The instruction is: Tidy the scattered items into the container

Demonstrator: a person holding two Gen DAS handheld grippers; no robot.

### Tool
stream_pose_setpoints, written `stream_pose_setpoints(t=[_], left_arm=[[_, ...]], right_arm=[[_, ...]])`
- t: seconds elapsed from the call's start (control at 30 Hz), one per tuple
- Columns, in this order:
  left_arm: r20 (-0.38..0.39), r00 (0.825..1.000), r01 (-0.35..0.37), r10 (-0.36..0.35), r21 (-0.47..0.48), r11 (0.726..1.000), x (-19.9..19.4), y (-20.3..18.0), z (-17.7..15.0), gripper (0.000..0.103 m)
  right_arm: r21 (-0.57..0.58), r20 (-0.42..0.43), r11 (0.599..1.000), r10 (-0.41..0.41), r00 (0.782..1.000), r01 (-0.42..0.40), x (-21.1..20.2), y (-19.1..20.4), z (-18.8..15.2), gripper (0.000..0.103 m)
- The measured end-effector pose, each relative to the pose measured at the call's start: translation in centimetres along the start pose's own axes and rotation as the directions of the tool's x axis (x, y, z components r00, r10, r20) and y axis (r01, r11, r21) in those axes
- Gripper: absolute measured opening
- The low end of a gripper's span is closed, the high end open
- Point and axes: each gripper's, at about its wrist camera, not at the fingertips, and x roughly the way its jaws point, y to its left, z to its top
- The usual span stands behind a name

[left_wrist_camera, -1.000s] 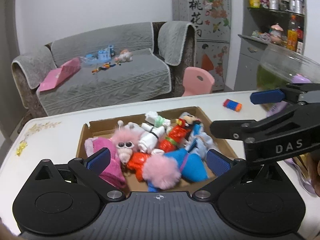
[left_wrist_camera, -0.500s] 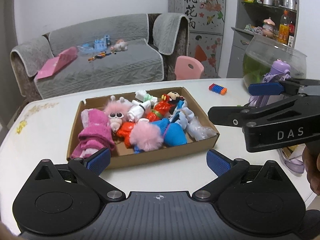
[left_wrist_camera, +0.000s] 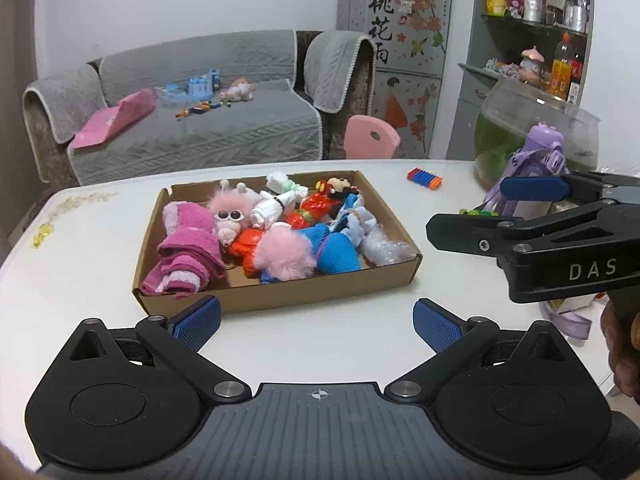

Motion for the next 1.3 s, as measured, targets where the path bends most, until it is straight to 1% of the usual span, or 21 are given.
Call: stream_pose_setpoints(t=[0.1,0.17,0.27,0.3,0.37,0.43,0.5,0.57,0.63,0.7,0.77,0.87,1.03,1.1,1.3], left_arm=[[0.017,1.0,0.0,0.0,0.0,1.0,-0.6,-0.1,0.0,0.103],[0.032,0.999,-0.026,0.025,0.022,0.999,-1.0,-0.5,0.1,0.103],[0.048,0.999,0.006,-0.007,0.012,1.0,-1.7,-0.6,0.6,0.102],[0.052,0.999,-0.01,0.009,0.021,1.0,-1.9,-0.8,0.8,0.102],[0.076,0.995,-0.073,0.068,0.055,0.996,-2.5,-1.3,1.3,0.102],[0.12,0.986,-0.126,0.117,0.066,0.99,-3.4,-1.5,1.7,0.103],[0.162,0.978,-0.14,0.13,0.049,0.989,-4.2,-1.4,2.0,0.103],[0.173,0.977,-0.13,0.122,0.035,0.991,-4.5,-1.2,2.3,0.103],[0.165,0.98,-0.113,0.108,0.016,0.994,-4.5,-0.9,2.8,0.103],[0.159,0.981,-0.117,0.114,0.009,0.993,-4.5,-0.7,3.0,0.103],[0.169,0.979,-0.113,0.112,-0.004,0.994,-4.6,-0.5,3.2,0.103],[0.172,0.982,-0.08,0.083,-0.029,0.996,-4.8,0.1,3.3,0.103],[0.175,0.98,-0.091,0.094,-0.029,0.995,-4.8,0.1,3.4,0.103],[0.178,0.978,-0.107,0.111,-0.032,0.994,-4.7,0.1,3.4,0.103],[0.178,0.977,-0.114,0.12,-0.044,0.993,-4.8,0.4,3.5,0.103]], right_arm=[[-0.001,0.004,1.0,0.0,1.0,0.0,-0.2,0.1,-0.1,0.102],[-0.003,0.007,1.0,0.003,1.0,-0.003,-0.4,0.2,0.0,0.102],[-0.013,0.012,1.0,0.003,1.0,-0.003,-0.5,0.5,0.2,0.102],[-0.015,0.015,1.0,0.004,1.0,-0.004,-0.5,0.5,0.3,0.102],[-0.006,0.026,1.0,0.007,1.0,-0.006,-0.8,0.3,0.6,0.102],[-0.004,0.046,1.0,-0.001,0.999,0.002,-1.2,0.2,1.0,0.102],[0.002,0.057,1.0,-0.005,0.998,0.005,-1.4,0.0,1.4,0.103],[0.003,0.065,1.0,-0.019,0.998,0.019,-1.5,-0.2,1.8,0.103],[0.002,0.065,1.0,-0.028,0.997,0.028,-1.4,-0.3,2.2,0.103],[-0.008,0.062,0.999,-0.038,0.997,0.039,-1.3,-0.2,2.3,0.103],[-0.015,0.061,0.999,-0.044,0.997,0.045,-1.2,-0.2,2.4,0.103],[-0.017,0.055,0.999,-0.042,0.998,0.043,-1.0,-0.2,2.2,0.103],[-0.023,0.046,0.999,-0.046,0.998,0.047,-0.9,-0.2,2.1,0.103],[-0.021,0.047,0.999,-0.047,0.998,0.048,-0.9,-0.2,2.2,0.103],[-0.024,0.038,0.999,-0.047,0.998,0.048,-0.8,-0.4,2.1,0.103]])
